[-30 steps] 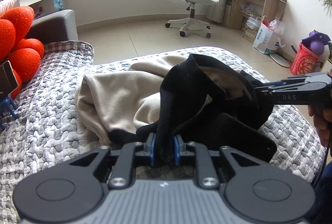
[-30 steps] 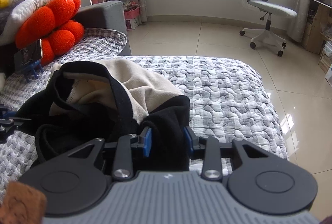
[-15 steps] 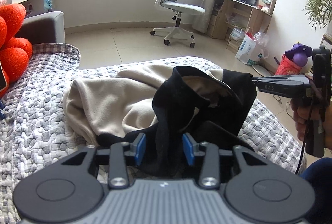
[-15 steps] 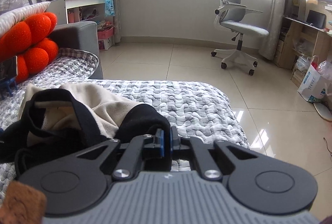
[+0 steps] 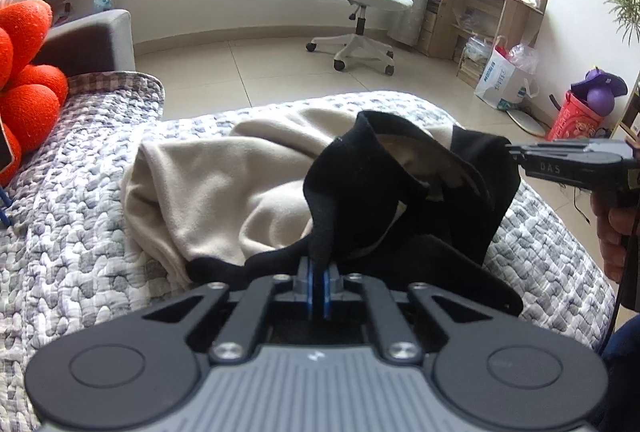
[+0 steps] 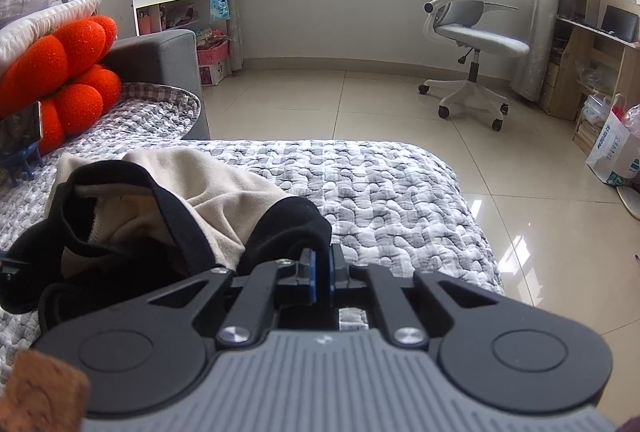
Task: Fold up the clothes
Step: 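Pull the gripped black fabric up with both grippers, gathering the sweatshirt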
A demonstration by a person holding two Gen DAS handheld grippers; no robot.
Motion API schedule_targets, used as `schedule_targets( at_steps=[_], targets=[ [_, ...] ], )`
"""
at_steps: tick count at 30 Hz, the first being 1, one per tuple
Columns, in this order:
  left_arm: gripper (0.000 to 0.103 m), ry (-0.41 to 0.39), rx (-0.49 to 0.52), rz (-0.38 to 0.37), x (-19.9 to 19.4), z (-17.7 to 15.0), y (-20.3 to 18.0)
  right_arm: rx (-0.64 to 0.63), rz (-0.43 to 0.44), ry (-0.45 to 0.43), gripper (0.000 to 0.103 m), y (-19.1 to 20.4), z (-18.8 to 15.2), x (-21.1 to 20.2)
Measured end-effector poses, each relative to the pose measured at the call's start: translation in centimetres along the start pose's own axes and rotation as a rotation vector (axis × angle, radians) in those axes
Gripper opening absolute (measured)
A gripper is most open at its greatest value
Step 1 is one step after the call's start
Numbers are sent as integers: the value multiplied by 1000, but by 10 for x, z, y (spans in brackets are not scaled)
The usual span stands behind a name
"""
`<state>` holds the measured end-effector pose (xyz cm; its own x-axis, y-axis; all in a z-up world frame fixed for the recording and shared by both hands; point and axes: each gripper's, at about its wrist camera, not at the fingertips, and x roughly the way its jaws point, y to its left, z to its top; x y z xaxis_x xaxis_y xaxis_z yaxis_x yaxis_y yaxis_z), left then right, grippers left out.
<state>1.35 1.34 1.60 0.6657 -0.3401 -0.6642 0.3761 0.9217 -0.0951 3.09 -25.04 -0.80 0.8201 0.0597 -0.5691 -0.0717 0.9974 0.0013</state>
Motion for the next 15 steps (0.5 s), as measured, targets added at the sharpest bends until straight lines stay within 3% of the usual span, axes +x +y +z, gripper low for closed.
schedule_targets(
  at_steps=[5,11,15],
  targets=[
    [4,-74,-70,76,-13,5,15,-2,-11,-63,6,2,3,-7],
    [4,-91,-72,179,-14,6,19,-18,-13,-81,6,6,3,-8],
    [4,-62,-57,188,-9,5,19,-27,-4,-52,6,8,3,-4]
  ],
)
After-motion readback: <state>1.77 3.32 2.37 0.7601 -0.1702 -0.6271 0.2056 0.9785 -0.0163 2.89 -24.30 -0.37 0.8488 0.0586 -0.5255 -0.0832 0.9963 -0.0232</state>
